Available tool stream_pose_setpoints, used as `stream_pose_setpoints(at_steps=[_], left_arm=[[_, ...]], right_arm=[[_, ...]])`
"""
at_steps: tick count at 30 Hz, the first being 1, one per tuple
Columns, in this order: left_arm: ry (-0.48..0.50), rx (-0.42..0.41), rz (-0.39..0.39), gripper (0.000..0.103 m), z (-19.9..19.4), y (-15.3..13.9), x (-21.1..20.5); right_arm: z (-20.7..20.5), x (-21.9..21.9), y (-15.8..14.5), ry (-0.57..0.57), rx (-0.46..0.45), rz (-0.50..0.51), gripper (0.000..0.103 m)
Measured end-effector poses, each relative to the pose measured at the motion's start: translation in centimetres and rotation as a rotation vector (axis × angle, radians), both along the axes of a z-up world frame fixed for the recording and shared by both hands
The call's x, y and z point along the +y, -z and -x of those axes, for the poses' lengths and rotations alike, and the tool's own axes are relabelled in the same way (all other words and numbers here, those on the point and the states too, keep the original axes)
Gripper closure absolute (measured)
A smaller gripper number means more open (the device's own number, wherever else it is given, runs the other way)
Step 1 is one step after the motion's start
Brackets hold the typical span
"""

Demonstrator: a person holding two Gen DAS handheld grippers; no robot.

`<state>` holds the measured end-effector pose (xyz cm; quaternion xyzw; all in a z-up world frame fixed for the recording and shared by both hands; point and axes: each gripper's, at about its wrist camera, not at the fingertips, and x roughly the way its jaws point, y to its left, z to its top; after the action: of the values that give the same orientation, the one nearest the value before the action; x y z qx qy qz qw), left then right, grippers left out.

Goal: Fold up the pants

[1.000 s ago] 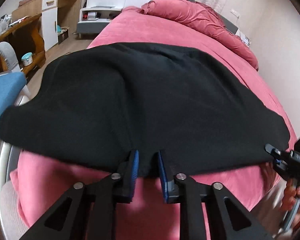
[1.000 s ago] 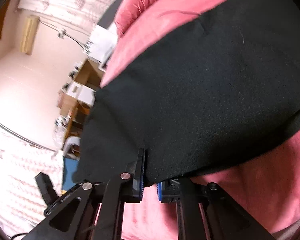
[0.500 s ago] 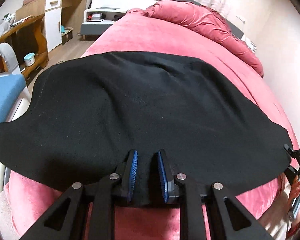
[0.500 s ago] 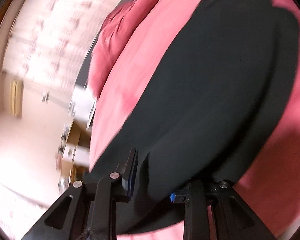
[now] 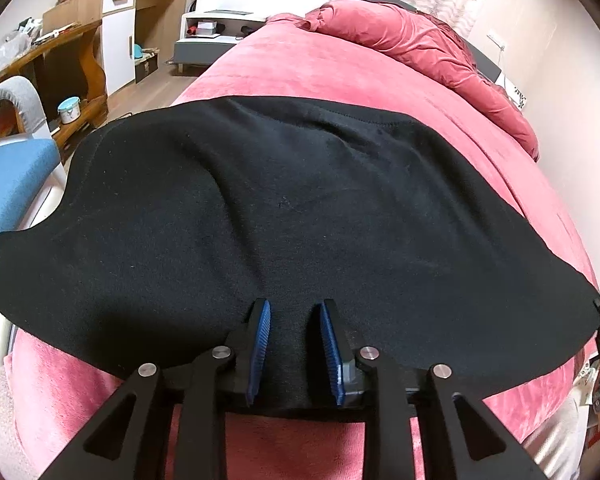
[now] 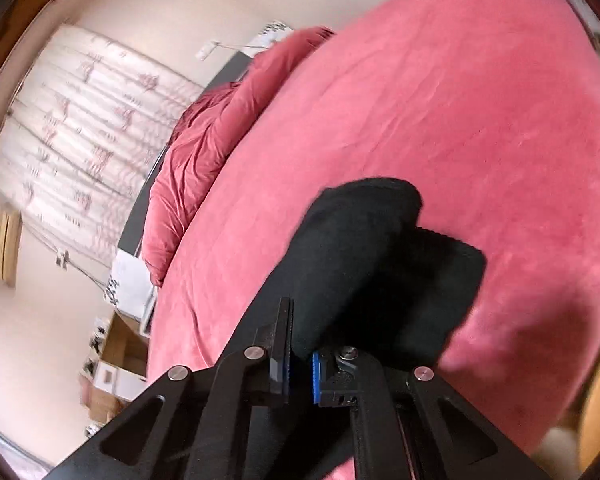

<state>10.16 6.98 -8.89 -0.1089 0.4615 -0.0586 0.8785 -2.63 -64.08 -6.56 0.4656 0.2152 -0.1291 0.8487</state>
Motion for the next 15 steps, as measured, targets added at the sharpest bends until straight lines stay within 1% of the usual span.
stream_pose_setpoints(at_steps=[2,4,5,6,7,9,11,12,14,15], left_arm=[[0.000,-0.004,-0.008,0.077,0.1,0.0,-0.3],[0.004,-0.006,-0.017,0.076,0.1,0.0,-0.4],[0.006,-0.006,-0.019,0.076,0.3,0.0,-0.5],[0.009,-0.005,-0.021,0.076,0.3,0.0,-0.5],[0.013,-0.003,-0.021,0.076,0.4,-0.1,-0.6],[0.015,-0.004,-0.015,0.076,0.5,-0.2,-0.5],[0.015,-0.011,-0.015,0.076,0.8,-0.4,-0.6],[0.011,-0.023,-0.012,0.076,1.0,-0.7,-0.7],[0.018,-0.043,0.028,0.076,1.4,-1.0,-0.7],[0.034,-0.051,0.055,0.076,1.6,-1.1,-1.0]], right_arm=[[-0.1,1.0,0.9,0.026,0.042,-0.032,0.096],[-0.5,1.0,3.0,0.038,0.108,-0.046,0.095],[-0.5,1.0,3.6,0.033,0.114,-0.062,0.095],[-0.2,0.9,3.8,0.031,0.091,-0.078,0.095],[-0.2,1.0,3.8,0.029,0.076,-0.084,0.092],[-0.2,1.0,3.2,0.027,0.076,-0.074,0.088],[1.6,0.4,2.7,0.034,0.070,-0.059,0.084],[2.3,0.4,2.3,0.052,0.063,-0.047,0.082],[3.6,0.1,2.0,0.104,0.044,-0.033,0.077],[4.4,-0.3,2.1,0.131,0.040,-0.028,0.065]])
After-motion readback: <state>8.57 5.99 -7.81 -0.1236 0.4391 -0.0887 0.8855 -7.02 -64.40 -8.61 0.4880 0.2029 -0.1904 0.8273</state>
